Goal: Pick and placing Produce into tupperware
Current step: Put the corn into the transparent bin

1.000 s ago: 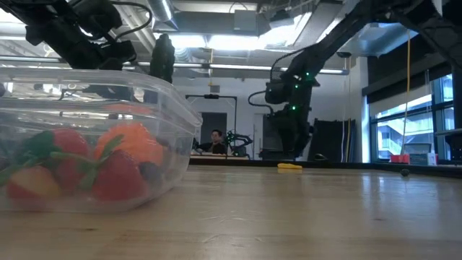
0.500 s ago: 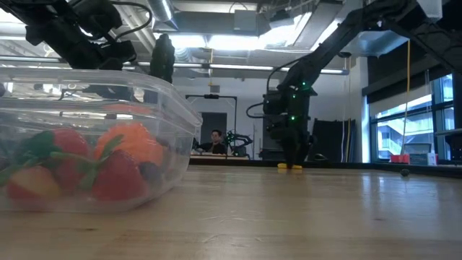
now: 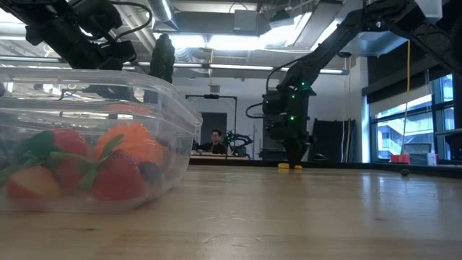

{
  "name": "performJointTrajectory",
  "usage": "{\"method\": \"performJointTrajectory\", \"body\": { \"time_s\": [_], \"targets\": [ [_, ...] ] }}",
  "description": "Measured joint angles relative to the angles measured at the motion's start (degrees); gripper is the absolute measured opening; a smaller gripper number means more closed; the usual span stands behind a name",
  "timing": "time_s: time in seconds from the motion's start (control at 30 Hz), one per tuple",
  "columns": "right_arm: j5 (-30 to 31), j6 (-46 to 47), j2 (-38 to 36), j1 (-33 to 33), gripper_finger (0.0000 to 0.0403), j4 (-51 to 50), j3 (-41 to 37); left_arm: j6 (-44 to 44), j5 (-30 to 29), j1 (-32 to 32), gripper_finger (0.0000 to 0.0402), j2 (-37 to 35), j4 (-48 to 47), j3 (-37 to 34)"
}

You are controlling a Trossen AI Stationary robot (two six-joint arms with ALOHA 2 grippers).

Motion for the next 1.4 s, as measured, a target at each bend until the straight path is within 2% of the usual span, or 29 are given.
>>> {"method": "performJointTrajectory", "body": {
  "time_s": [0.23,0.3,0.37,0.53,0.6,0.87,1.1,1.23,1.4],
  "targets": [
    [-0.2,0.0,0.1,0.0,0.0018,0.0,0.3,0.0,0.0,0.0,0.0176,0.0,0.0,0.0],
    [-2.2,-0.1,0.1,0.0,0.0011,0.2,0.3,0.0,0.0,0.0,0.0176,0.0,0.0,0.0],
    [-6.7,0.0,0.1,-0.1,0.0010,0.3,0.4,0.0,0.0,0.0,0.0176,0.0,0.0,0.0],
    [-23.5,0.2,0.4,1.3,0.0011,-3.0,4.0,0.0,0.0,0.0,0.0176,0.0,0.0,0.0],
    [-27.0,0.2,-0.6,3.0,0.0011,-4.3,6.7,0.0,0.0,0.0,0.0176,0.0,0.0,0.0],
    [-26.4,0.1,-3.9,15.2,0.0011,-6.9,24.2,0.0,0.0,0.0,0.0176,0.0,0.0,0.0],
    [-14.2,-0.2,-3.9,30.3,0.0012,-7.8,40.4,0.0,0.0,0.0,0.0176,0.0,0.0,0.0],
    [-10.6,-0.3,-3.9,38.6,0.0012,-5.9,43.6,0.0,0.0,0.0,0.0176,0.0,0.0,0.0],
    [-6.6,0.0,-3.9,46.8,0.0012,-1.1,41.4,0.0,0.0,0.0,0.0176,0.0,0.0,0.0]
  ]
}}
